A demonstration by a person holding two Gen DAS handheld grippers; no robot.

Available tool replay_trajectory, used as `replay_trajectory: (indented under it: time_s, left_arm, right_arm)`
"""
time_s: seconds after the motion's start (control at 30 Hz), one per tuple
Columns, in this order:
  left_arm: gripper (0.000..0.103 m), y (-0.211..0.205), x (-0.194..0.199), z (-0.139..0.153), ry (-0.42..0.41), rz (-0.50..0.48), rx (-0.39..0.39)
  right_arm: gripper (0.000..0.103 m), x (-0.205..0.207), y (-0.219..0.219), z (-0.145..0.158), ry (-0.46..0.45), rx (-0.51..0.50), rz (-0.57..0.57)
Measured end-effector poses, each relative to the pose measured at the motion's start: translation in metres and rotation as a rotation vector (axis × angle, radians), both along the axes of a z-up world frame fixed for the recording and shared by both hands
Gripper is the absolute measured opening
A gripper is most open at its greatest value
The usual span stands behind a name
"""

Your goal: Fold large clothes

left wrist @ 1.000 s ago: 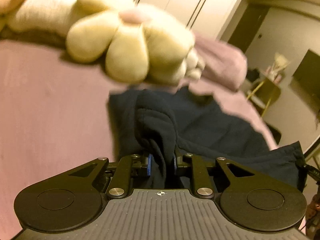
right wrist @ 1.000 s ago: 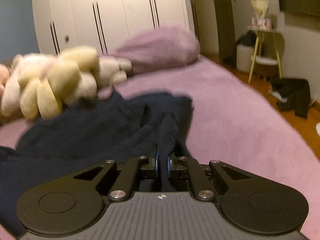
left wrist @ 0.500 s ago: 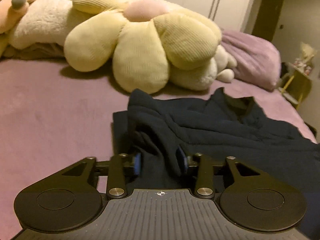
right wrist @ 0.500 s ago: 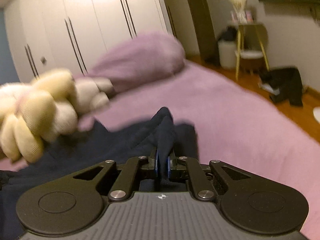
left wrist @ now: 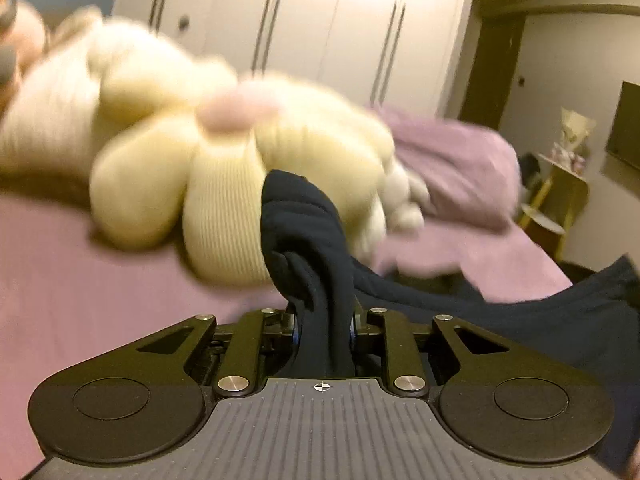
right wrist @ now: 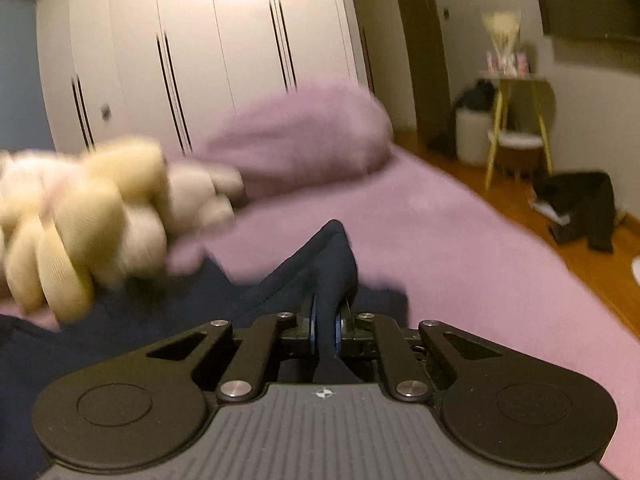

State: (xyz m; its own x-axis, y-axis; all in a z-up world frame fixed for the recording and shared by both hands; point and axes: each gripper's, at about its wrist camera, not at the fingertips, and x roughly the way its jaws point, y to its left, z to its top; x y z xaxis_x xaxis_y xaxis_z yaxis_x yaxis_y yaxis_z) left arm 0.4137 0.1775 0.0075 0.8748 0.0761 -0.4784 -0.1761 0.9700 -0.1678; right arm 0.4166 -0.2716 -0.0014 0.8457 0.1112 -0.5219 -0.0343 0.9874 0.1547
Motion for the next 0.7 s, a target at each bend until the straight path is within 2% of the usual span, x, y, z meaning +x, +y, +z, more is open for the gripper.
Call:
replay_trajectory:
  time_s: [0.07, 0.13, 0.2, 0.27, 0.33, 0.4, 0.47, 0.53, 0.63, 0.7]
  left_arm:
    - [0.024, 0.002, 0.029, 0.007, -0.031, 0.062, 0.020]
    - [0.025, 0.000, 0.056, 0.000, -0.047, 0.114, 0.045]
    - [0.026, -0.006, 0.079, -0.020, -0.028, 0.166, 0.093]
    - [0.026, -0.010, 0.097, -0.051, 0.023, 0.201, 0.125]
    - [0.032, -0.011, 0.109, -0.082, 0.076, 0.215, 0.150]
    - [0.039, -0.011, 0.111, -0.110, 0.103, 0.209, 0.173]
    - [0.046, -0.007, 0.112, -0.129, 0.119, 0.213, 0.142]
    - [0.054, -0.003, 0.117, -0.138, 0.131, 0.220, 0.120]
    - [0.060, -0.001, 0.120, -0.142, 0.139, 0.215, 0.105]
    - [0.064, 0.003, 0.119, -0.146, 0.136, 0.220, 0.074]
  right_arm:
    - [0.008, 0.019, 0.011, 0.020, -0.070, -0.025, -0.026]
    - [0.008, 0.050, 0.022, 0.028, -0.112, -0.043, -0.085]
    - [0.008, 0.078, 0.030, 0.025, -0.128, -0.038, -0.135]
    - [0.009, 0.103, 0.042, 0.009, -0.138, -0.060, -0.163]
    - [0.009, 0.119, 0.053, -0.015, -0.117, -0.112, -0.168]
    - [0.009, 0.132, 0.058, -0.042, -0.060, -0.139, -0.168]
    - [0.009, 0.141, 0.057, -0.070, -0.005, -0.175, -0.172]
    - [0.012, 0.147, 0.051, -0.088, 0.037, -0.142, -0.180]
    - [0.017, 0.158, 0.037, -0.111, 0.110, -0.079, -0.196]
    - [0.019, 0.159, 0.024, -0.122, 0.121, 0.007, -0.205]
